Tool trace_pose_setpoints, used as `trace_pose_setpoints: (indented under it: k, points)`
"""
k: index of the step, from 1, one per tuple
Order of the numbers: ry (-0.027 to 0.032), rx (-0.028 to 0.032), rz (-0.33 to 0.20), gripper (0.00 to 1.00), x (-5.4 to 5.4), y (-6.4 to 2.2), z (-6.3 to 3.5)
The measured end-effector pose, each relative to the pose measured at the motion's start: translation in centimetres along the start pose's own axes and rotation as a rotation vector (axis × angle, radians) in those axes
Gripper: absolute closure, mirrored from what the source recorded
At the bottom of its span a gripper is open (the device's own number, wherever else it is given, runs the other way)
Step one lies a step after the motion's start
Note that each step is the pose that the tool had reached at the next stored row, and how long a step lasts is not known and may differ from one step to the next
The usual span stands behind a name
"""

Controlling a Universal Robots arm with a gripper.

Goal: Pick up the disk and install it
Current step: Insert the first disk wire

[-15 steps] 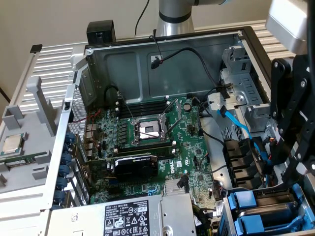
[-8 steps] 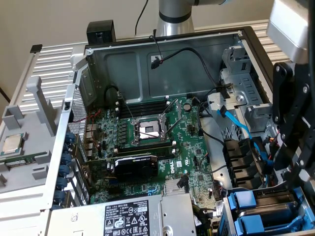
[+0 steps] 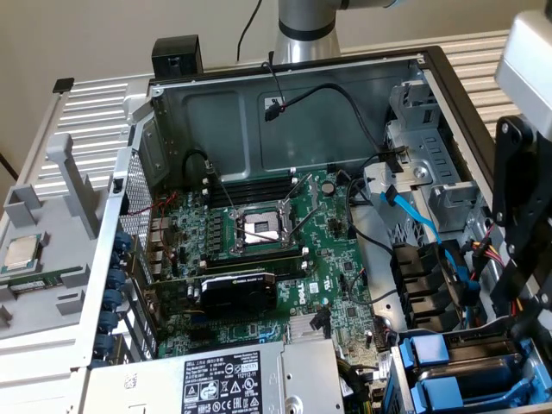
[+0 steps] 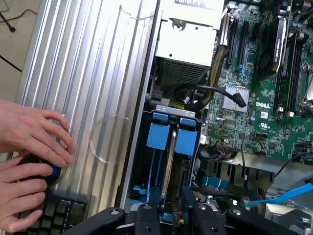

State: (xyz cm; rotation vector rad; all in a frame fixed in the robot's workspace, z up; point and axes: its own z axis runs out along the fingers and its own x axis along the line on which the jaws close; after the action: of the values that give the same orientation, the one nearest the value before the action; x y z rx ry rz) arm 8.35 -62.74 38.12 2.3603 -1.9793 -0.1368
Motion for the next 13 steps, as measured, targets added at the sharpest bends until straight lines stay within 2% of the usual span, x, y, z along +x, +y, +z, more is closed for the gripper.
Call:
trace_pose_setpoints:
  k: [1,6,8,11,13]
  points:
    - [-0.0071,-0.0008,-0.001,0.68,0.2,-0.03,0.02]
    - [-0.0339,-0.0086,-0.003,0.68,1.4,-0.17,0.18]
    - [-0.0467,-0.0070,-0.005,0.68,1.7,-0.34,0.26]
    - [-0.0705,-0.0029,-0.008,0.68,2.0,-0.54,0.39]
    - [-0.0817,-0.0009,-0.009,0.68,2.4,-0.55,0.58]
